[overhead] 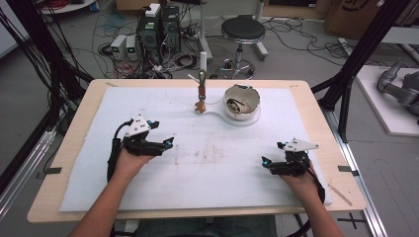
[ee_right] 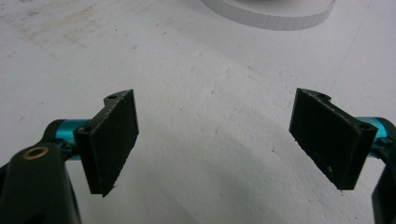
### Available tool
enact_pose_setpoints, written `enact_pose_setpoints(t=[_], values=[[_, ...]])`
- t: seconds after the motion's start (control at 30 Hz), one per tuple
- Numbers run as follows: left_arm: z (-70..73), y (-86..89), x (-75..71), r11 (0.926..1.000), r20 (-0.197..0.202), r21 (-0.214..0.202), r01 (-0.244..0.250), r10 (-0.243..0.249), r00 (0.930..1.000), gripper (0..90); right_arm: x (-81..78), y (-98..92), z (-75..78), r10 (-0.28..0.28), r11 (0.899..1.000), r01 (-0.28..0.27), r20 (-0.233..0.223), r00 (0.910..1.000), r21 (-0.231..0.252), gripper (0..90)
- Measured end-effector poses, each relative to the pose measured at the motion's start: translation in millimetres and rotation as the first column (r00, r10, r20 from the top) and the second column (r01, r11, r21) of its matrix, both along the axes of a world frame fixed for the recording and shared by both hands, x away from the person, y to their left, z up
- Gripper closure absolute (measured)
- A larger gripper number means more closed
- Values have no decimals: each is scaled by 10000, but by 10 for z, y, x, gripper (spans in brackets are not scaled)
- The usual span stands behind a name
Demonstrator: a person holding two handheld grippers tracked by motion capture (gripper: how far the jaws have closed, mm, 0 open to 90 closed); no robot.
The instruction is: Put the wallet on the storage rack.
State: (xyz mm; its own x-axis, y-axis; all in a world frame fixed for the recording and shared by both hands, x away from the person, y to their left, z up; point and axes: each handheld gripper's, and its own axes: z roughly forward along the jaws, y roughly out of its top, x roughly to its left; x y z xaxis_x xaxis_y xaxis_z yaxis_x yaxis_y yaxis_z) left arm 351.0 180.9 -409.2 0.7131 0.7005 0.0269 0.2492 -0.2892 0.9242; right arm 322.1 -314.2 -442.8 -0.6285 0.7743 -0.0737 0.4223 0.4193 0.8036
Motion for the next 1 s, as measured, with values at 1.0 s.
enact_pose_setpoints(t=[1.0], values=[[-81, 222, -64, 9985, -37, 235, -503, 504, 9987, 188, 27, 44, 4, 104, 9999, -104, 21, 9999, -102, 158]])
